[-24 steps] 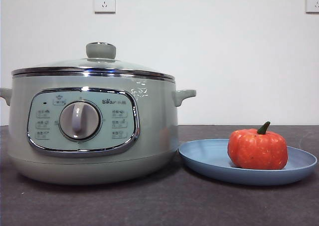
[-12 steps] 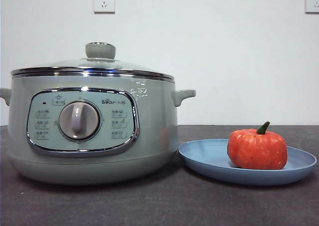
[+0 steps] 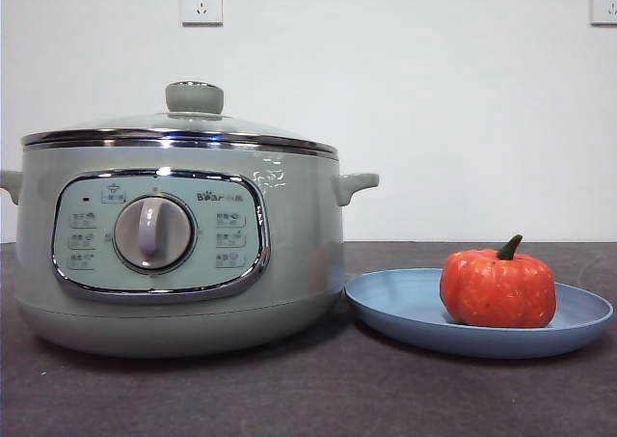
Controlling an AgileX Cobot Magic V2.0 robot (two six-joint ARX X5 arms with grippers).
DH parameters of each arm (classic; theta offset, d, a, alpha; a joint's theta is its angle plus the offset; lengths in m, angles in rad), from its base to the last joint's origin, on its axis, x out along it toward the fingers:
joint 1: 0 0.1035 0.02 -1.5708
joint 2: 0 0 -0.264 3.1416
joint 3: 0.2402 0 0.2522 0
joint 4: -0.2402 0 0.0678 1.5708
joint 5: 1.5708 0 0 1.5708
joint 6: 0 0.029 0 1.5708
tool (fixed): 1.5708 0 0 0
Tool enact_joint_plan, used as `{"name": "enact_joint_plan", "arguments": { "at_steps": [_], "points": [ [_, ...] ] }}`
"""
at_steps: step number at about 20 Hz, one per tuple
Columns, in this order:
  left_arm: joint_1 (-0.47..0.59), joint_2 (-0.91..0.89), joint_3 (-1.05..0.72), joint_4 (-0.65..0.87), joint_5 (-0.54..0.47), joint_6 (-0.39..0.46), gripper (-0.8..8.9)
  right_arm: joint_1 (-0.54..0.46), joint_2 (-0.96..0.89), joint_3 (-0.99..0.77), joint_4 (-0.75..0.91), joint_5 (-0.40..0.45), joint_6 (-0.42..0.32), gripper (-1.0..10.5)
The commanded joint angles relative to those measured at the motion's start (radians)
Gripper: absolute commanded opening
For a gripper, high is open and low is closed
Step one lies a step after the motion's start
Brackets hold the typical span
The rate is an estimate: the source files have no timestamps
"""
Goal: Take the pumpkin out from the steamer,put the pumpkin in the blue plate,close the lid
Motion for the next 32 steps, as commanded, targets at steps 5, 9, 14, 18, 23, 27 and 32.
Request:
{"name": "enact_joint_plan", "arguments": {
  "at_steps": [5,9,14,18,23,27,32],
  "points": [
    [0.003,-0.003,-0.016,0.002,0.002,-0.010,-0.03,0.002,-0.002,-0.010,0.003,0.003,0.002,0.0],
    [0.003,-0.003,-0.016,0.002,0.002,-0.010,-0.03,0.002,-0.002,-0.010,0.003,0.003,0.002,0.0],
    [0.003,-0.003,-0.016,0.003,0.002,-0.010,-0.03,0.002,-0.002,-0.010,0.003,0.003,0.002,0.0],
    [0.003,-0.003,-0.016,0.003,0.002,-0.010,-0.03,-0.010,-0.040,-0.010,-0.027,0.027,-0.023,0.0],
    [0.003,-0.003,-0.016,0.003,0.002,-0.010,-0.03,-0.266,-0.176,-0.108,0.142,-0.245,-0.105,0.0],
    [0.003,-0.003,-0.016,0.003,0.002,-0.010,-0.03,-0.462,-0.309,-0.307,0.306,-0.430,-0.114,0.0],
    [0.003,-0.003,-0.016,0.003,0.002,-0.010,-0.03,-0.502,-0.378,-0.447,0.343,-0.431,-0.114,0.0]
  ]
}}
